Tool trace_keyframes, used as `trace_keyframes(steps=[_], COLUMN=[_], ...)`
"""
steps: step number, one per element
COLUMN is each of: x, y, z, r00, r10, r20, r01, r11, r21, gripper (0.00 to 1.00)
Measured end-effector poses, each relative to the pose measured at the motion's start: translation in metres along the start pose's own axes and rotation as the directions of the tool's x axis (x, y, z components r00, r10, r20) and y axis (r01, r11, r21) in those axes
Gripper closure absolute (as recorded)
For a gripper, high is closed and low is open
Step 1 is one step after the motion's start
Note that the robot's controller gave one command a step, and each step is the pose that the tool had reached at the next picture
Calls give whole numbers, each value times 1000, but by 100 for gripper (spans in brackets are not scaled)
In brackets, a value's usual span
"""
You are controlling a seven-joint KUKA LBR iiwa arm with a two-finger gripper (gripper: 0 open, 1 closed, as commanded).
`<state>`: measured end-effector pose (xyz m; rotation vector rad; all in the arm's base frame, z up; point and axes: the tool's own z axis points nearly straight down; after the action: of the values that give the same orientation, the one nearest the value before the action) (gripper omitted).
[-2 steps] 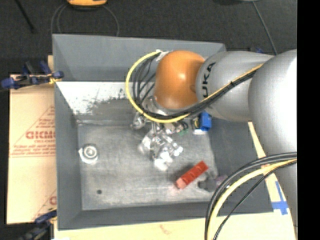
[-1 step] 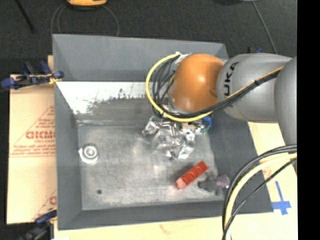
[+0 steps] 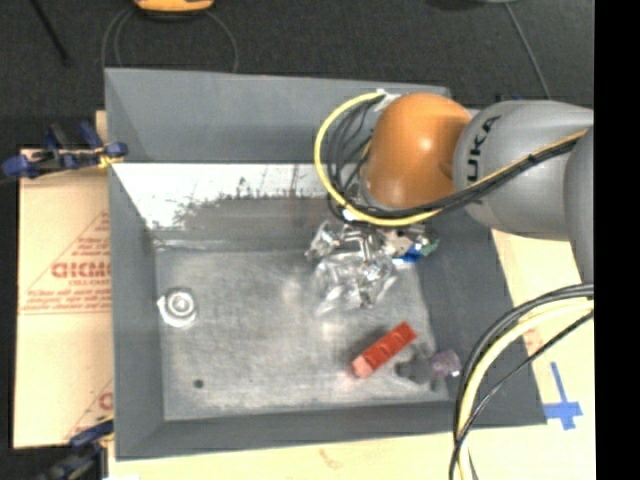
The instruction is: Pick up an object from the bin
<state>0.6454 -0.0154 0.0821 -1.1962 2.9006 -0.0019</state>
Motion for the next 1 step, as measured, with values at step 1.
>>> trace_keyframes(steps=[1], x=[-2], y=[2], z=[0], r00=[1000], r10=[1], r20=[2], r01=[-1], r11=[1000], r21=[-3], gripper=[100])
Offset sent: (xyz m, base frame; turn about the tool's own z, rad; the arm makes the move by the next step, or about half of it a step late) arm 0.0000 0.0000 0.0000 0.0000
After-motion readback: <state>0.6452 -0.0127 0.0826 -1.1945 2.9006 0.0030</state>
